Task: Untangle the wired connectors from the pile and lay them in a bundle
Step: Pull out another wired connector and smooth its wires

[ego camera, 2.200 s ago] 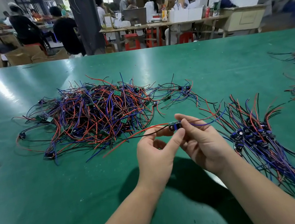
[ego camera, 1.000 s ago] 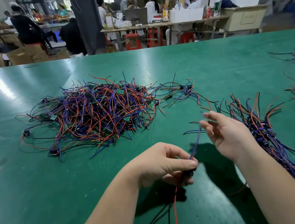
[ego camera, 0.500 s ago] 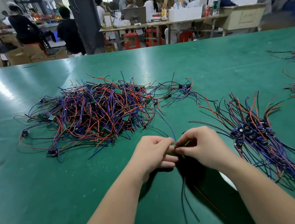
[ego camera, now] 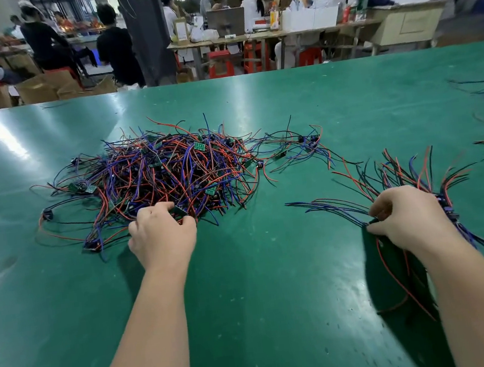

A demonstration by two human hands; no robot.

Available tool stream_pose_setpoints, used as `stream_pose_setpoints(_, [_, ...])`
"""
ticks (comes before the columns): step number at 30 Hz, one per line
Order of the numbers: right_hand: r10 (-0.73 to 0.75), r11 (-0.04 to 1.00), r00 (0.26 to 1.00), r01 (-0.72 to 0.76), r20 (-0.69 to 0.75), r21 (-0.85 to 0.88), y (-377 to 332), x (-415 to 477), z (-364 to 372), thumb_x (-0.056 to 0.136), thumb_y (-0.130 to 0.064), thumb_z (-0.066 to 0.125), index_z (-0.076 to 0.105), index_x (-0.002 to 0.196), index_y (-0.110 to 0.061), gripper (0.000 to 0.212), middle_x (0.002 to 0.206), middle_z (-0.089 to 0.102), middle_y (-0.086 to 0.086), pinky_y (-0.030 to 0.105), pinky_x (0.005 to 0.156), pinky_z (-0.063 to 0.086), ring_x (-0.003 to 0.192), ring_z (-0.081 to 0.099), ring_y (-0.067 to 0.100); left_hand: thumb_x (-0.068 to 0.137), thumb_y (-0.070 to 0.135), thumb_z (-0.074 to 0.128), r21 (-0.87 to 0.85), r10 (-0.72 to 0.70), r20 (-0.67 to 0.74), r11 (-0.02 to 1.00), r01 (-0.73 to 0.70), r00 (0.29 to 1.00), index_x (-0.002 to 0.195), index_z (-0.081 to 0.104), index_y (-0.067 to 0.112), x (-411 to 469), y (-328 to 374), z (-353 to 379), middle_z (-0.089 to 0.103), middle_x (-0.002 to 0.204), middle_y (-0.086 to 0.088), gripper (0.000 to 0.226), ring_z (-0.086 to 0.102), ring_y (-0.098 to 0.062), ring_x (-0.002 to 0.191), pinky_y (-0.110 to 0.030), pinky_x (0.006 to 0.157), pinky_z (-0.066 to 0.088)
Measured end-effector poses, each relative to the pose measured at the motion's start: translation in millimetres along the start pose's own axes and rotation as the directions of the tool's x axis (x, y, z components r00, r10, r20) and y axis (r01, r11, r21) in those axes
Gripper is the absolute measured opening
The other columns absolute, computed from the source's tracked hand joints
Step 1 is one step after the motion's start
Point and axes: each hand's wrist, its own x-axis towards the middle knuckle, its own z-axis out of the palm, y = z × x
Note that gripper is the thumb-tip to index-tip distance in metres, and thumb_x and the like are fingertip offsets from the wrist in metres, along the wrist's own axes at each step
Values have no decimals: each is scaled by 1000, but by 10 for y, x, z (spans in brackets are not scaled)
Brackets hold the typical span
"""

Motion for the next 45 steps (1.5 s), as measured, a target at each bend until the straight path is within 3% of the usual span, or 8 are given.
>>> stream_pose_setpoints(10, [29,992,999,-33,-34,-119,15,26,-14,75,-14,78,74,81,-6,10,78,71,13,25,69,43,75,58,27,87,36,62,5,28,-61,1000,-28,998,112,67,27,24,-35,29,59,118,-9,27,47,-34,112,-45,93,36])
stream_pose_setpoints(17, [-27,895,976,120,-218,429,-136,-52,22,85,-26,66,67,64,-18,22,59,64,-3,27,60,40,56,57,14,89,34,64,-257,127,-325,942,-217,937,89,68,24,10,11,-35,65,78,5,11,58,-25,85,-36,80,37])
stream_pose_setpoints(20, [-21,598,999,-13,32,802,-283,-115,29,87,-11,65,68,71,-8,17,58,62,4,21,45,39,46,49,10,88,24,67,-628,122,-306,720,-297,944,82,64,24,-54,177,-146,62,73,17,7,59,0,67,-24,68,48])
stream_pose_setpoints(23, [-197,383,949,-158,248,910,-423,-219,61,86,-3,61,68,78,-1,11,61,62,8,14,41,36,47,50,10,81,20,71,-973,100,-10,227,-32,995,79,65,22,-204,398,-263,68,74,8,7,63,-5,71,-19,69,50])
stream_pose_setpoints(26, [-313,335,896,-206,315,920,-503,-307,99,85,-3,59,68,83,0,10,62,63,9,15,43,38,49,52,11,70,29,70,-942,262,247,-160,295,933,80,63,19,-300,509,-363,70,71,2,15,70,-14,77,-26,80,55])
stream_pose_setpoints(30, [-299,388,895,-203,331,899,-555,-347,145,89,2,56,67,84,2,13,62,62,9,16,43,37,48,52,12,63,33,73,-852,344,290,-332,405,893,75,68,18,-322,504,-498,71,68,1,20,73,-16,82,-32,88,53])
stream_pose_setpoints(38, [-274,108,958,-56,84,993,-581,-327,130,74,-32,64,73,70,-11,24,59,61,6,16,43,36,49,52,11,64,19,84,-974,338,-52,191,-123,940,88,63,18,-470,563,-341,70,74,7,32,65,-8,73,-18,70,51])
stream_pose_setpoints(45, [-463,319,871,-7,162,948,-688,-451,282,67,-39,70,77,75,-11,30,69,69,4,17,52,41,62,57,10,70,21,74,-545,760,-189,446,-710,622,108,58,27,-687,583,-132,64,83,19,42,61,-3,70,-25,78,46])
